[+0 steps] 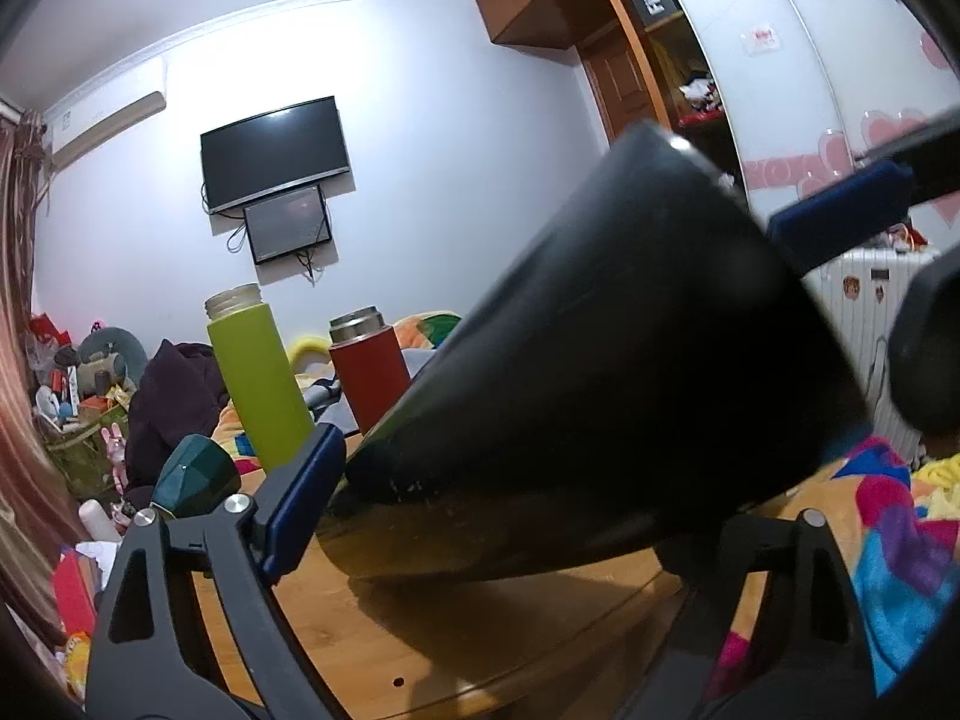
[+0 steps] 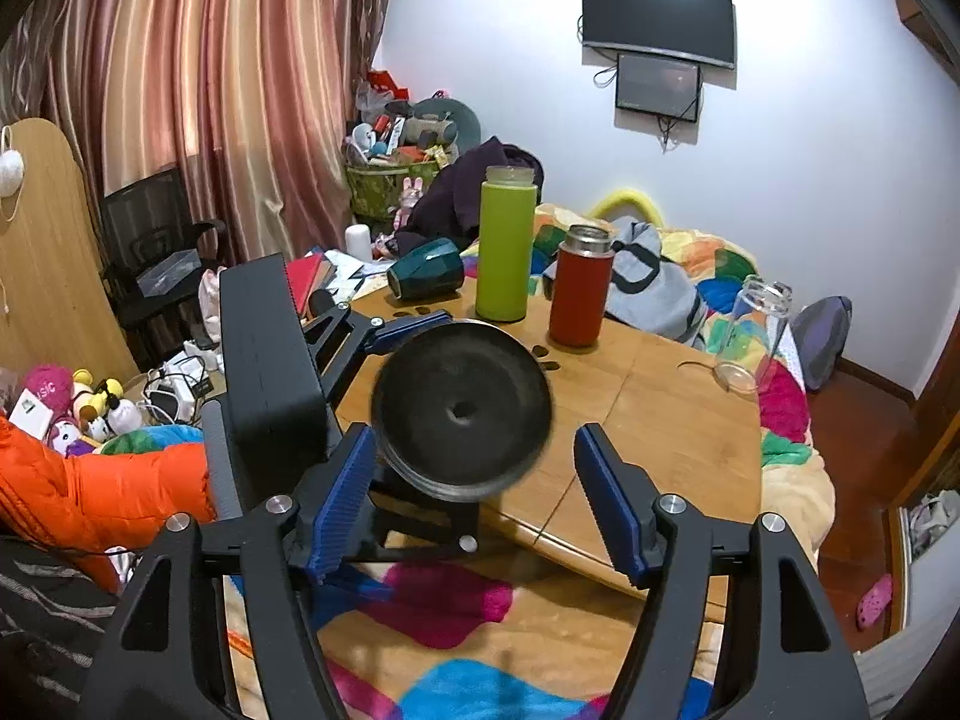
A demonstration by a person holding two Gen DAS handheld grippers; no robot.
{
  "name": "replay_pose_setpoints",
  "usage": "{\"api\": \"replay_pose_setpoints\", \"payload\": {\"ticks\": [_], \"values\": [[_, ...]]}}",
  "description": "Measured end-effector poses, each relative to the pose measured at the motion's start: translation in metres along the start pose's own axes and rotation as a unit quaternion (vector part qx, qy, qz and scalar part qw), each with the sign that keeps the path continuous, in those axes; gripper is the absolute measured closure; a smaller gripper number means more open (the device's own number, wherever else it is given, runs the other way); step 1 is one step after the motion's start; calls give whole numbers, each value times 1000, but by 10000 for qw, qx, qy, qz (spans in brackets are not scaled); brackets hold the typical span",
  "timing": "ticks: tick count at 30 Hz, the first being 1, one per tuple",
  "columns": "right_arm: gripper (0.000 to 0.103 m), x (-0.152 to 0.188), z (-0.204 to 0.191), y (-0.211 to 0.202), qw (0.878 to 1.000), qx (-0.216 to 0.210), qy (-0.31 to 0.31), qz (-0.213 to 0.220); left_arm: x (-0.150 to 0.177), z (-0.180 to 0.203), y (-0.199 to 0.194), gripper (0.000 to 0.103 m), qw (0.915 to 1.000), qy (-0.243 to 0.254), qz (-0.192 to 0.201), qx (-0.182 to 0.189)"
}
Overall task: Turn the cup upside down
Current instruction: 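Lift the black tumbler with the right gripper and rotate it upright, then lower the upright black tumbler onto the table with the right gripper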
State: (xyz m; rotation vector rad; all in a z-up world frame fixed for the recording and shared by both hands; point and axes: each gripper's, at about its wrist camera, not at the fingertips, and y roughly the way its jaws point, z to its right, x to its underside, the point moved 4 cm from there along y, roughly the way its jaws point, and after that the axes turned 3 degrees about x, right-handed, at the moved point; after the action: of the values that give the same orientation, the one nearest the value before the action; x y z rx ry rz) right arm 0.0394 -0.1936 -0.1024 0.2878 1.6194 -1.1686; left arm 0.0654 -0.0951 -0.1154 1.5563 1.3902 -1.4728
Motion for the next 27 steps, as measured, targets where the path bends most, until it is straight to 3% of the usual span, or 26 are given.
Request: {"api": "replay_pose_setpoints", "payload": {"ticks": [9, 17, 27], "values": [[36, -6, 21, -4, 9991, 301, 237, 179, -24, -29, -12, 38, 9992, -390, 37, 9], [35, -11, 43, 13, 9959, 650, 584, 227, -41, -61, 1, 39, 9925, -985, -612, 396], [35, -17, 66, 39, 9910, 931, 905, 337, -65, -85, 42, 39, 9799, -1081, -1482, 779]]}}
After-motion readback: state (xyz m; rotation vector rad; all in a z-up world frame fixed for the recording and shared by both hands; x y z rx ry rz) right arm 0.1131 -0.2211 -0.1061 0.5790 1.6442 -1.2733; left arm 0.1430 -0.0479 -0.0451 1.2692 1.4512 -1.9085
